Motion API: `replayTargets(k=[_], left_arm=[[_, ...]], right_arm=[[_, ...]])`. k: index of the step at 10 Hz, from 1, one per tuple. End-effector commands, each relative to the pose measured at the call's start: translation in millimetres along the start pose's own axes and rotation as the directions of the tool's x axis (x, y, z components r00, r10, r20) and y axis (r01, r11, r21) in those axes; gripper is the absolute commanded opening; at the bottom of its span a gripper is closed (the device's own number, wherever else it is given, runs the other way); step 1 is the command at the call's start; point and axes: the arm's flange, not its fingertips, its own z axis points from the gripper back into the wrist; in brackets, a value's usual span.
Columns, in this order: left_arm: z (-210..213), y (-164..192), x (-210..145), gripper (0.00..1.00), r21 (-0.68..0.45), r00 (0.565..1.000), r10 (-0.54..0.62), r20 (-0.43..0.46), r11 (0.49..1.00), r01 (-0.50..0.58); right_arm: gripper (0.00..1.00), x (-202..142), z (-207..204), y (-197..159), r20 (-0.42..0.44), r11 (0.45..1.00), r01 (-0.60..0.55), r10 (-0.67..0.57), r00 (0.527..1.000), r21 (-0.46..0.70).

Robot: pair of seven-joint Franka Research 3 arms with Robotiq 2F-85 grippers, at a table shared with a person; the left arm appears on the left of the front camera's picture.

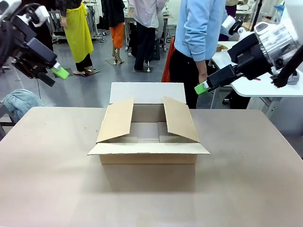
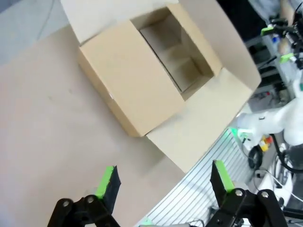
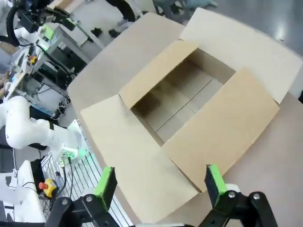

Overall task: Pack the gift set into the box.
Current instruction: Place both hands on the side flaps of the Package Box and spread them outward.

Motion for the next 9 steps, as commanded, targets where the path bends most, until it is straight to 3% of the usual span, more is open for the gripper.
replayTargets(k=[1, 2, 4, 5, 6, 8, 9], left_arm=[[-12.9, -4.0, 6.1, 1.0, 0.002, 1.0, -0.012, -0.028, 1.0, 0.012], [-40.7, -14.5, 34.2, 1.0, 0.084, 0.994, 0.098, -0.051, 0.992, -0.094], [-93.4, -36.2, 71.1, 1.0, 0.221, 0.969, 0.231, -0.091, 0.953, -0.207], [-127.4, -54.9, 88.0, 1.0, 0.323, 0.962, 0.244, -0.121, 0.926, -0.195], [-157.8, -76.2, 98.6, 1.0, 0.405, 0.963, 0.223, -0.151, 0.903, -0.145], [-216.9, -118.9, 106.4, 1.0, 0.566, 0.973, 0.141, -0.183, 0.824, -0.013], [-244.7, -132.5, 107.8, 1.0, 0.622, 0.984, 0.094, -0.154, 0.783, 0.023]], right_arm=[[1.0, 23.5, -27.9, -0.6, 0.053, 0.882, -0.459, 0.456, 0.888, 0.109], [1.0, 29.0, -45.2, -18.8, 0.149, 0.782, -0.603, 0.585, 0.797, 0.156], [1.0, 14.9, -62.6, -64.4, 0.222, 0.695, -0.71, 0.678, 0.701, 0.117], [1.0, 3.5, -68.7, -82.6, 0.251, 0.644, -0.755, 0.716, 0.652, 0.126], [1.0, -5.2, -70.6, -92.2, 0.267, 0.632, -0.765, 0.722, 0.639, 0.121], [1.0, -24.4, -63.2, -108.6, 0.309, 0.689, -0.724, 0.68, 0.665, 0.04], [1.0, -2.1, -64.0, -87.0, 0.209, 0.658, -0.75, 0.725, 0.656, 0.07]])
